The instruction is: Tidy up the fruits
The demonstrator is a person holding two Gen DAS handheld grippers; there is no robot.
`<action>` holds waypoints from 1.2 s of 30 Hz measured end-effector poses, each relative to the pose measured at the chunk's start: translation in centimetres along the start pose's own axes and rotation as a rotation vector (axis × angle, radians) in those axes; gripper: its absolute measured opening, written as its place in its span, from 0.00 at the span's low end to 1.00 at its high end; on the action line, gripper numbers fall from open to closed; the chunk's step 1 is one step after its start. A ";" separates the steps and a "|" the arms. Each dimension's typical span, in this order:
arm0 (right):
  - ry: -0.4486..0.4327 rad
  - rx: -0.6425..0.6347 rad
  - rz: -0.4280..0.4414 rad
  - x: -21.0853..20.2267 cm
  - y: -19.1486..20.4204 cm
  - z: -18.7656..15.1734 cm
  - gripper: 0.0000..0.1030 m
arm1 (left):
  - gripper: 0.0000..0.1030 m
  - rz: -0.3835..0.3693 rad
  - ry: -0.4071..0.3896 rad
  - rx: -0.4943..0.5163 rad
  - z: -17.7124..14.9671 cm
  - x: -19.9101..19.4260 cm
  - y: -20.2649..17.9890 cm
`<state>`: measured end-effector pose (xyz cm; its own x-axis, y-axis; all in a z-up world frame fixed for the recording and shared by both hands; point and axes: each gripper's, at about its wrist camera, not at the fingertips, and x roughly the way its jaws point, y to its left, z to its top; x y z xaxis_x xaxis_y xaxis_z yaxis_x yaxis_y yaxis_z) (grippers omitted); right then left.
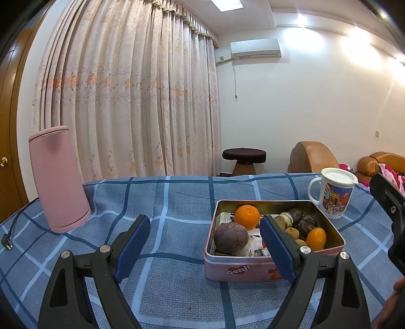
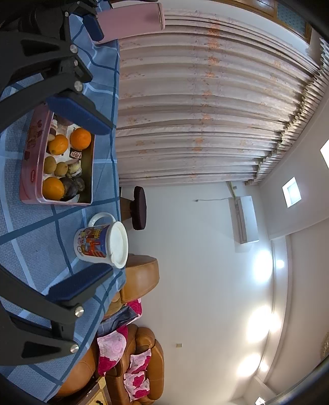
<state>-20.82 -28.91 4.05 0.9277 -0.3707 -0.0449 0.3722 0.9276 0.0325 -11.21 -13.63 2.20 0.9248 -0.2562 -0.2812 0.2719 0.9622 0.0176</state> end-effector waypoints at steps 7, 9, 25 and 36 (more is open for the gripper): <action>-0.001 0.000 0.000 0.0 -0.1 0.0 1.00 | 0.87 0.000 0.000 0.000 0.0 0.0 0.0; 0.000 0.000 -0.001 0.0 -0.1 0.0 1.00 | 0.87 0.000 0.001 0.001 0.0 0.0 0.0; 0.000 0.001 -0.001 0.0 -0.1 0.0 1.00 | 0.87 0.004 0.006 -0.002 -0.1 0.0 0.2; 0.002 0.000 -0.001 0.1 -0.1 0.1 1.00 | 0.87 0.008 0.013 -0.006 -0.2 0.1 0.4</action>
<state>-20.78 -29.01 4.11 0.9274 -0.3711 -0.0473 0.3727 0.9274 0.0320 -11.08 -13.24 1.97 0.9236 -0.2469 -0.2933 0.2626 0.9648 0.0147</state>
